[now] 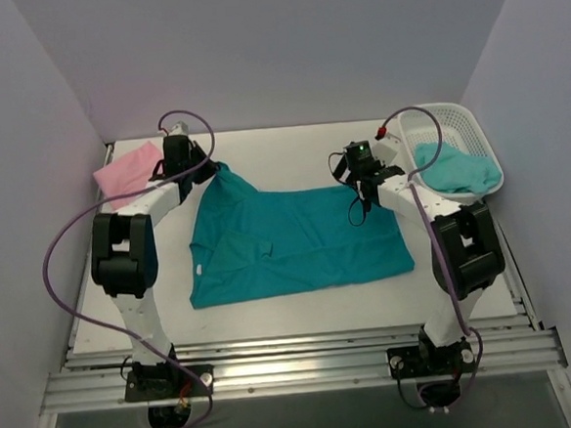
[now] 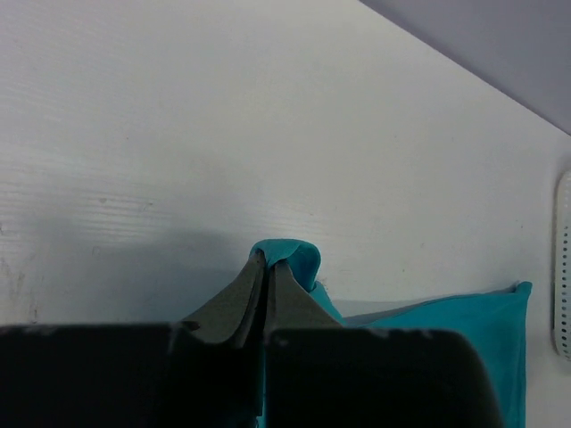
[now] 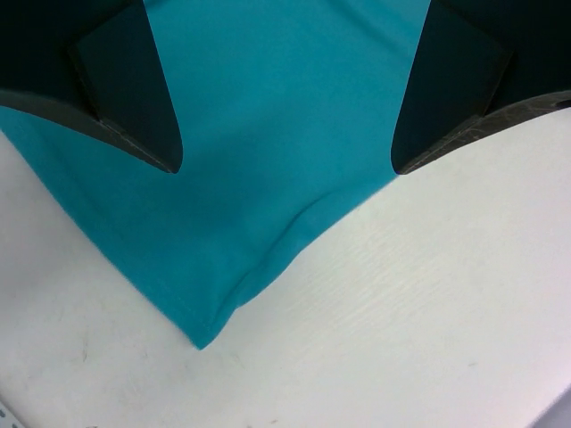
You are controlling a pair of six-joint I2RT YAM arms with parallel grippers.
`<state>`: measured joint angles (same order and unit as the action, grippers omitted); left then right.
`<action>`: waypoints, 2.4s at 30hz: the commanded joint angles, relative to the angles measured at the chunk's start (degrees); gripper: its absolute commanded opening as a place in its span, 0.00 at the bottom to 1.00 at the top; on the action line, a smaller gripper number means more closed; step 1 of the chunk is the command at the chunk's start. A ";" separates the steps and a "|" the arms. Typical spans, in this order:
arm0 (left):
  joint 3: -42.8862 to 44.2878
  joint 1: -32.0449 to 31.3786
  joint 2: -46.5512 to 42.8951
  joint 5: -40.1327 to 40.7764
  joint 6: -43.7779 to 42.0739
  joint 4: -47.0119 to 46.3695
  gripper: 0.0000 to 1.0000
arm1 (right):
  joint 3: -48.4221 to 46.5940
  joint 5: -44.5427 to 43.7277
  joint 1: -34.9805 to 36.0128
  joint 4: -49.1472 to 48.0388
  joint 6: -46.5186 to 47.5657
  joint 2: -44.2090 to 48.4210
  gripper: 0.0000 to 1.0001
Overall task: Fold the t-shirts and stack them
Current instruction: Fold the tshirt
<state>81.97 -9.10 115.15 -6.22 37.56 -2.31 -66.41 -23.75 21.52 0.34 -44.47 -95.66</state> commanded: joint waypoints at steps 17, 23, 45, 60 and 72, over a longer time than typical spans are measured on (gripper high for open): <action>-3.31 0.23 -4.94 -3.36 -2.58 -3.41 0.02 | -24.82 3.44 -8.16 2.04 2.46 -28.26 0.96; -3.14 0.23 -4.85 -3.45 -2.84 -3.32 0.02 | -24.73 2.83 -8.16 2.21 1.05 -30.55 0.95; 0.20 0.31 -5.37 -0.29 -4.78 2.13 0.02 | -20.51 4.15 -9.21 -1.66 0.79 -25.56 0.00; -0.32 -0.48 -17.41 3.32 -6.62 10.65 0.02 | -15.69 2.39 -8.95 0.35 2.19 -6.84 0.00; -9.81 -3.63 -31.30 8.06 -8.47 15.83 0.02 | -3.91 1.95 -8.42 1.77 2.02 5.56 0.00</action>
<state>73.52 -11.42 87.88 -1.15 30.79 11.51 -71.72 -19.70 12.82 1.15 -43.18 -94.19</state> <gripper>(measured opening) 0.044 0.002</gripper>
